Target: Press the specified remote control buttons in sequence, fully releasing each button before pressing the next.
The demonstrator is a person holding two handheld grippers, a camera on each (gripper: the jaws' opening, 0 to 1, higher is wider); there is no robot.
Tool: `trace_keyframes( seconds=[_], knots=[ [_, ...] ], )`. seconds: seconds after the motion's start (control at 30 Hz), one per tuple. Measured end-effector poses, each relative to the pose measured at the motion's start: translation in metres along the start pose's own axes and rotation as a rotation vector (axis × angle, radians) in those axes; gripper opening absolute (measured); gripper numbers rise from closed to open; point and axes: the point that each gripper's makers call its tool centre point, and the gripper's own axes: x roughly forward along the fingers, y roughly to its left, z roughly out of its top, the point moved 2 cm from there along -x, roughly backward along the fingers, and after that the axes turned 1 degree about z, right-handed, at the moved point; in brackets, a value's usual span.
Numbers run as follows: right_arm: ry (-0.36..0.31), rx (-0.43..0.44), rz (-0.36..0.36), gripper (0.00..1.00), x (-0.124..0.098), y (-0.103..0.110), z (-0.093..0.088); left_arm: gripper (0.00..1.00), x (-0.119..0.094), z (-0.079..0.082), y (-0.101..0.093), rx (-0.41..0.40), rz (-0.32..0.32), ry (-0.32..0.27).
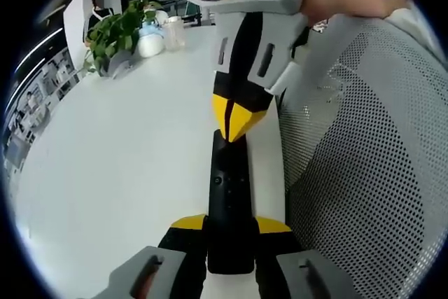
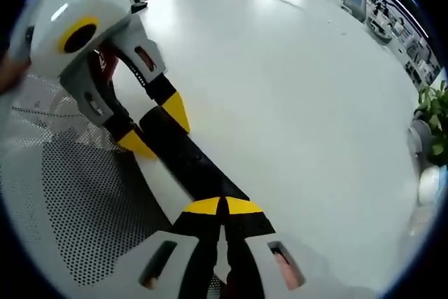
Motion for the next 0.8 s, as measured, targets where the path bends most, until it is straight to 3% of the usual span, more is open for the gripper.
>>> trace_keyframes(
  seconds=[0.6, 0.8],
  knots=[
    [0.012, 0.001, 0.009, 0.00, -0.0014, 0.0022, -0.0003, 0.25, 0.0004, 0.0009, -0.0015, 0.000, 0.001, -0.007],
    [-0.022, 0.001, 0.048, 0.00, -0.0025, 0.0082, 0.0054, 0.25, 0.0014, 0.0026, -0.0038, 0.010, -0.007, -0.009]
  ],
)
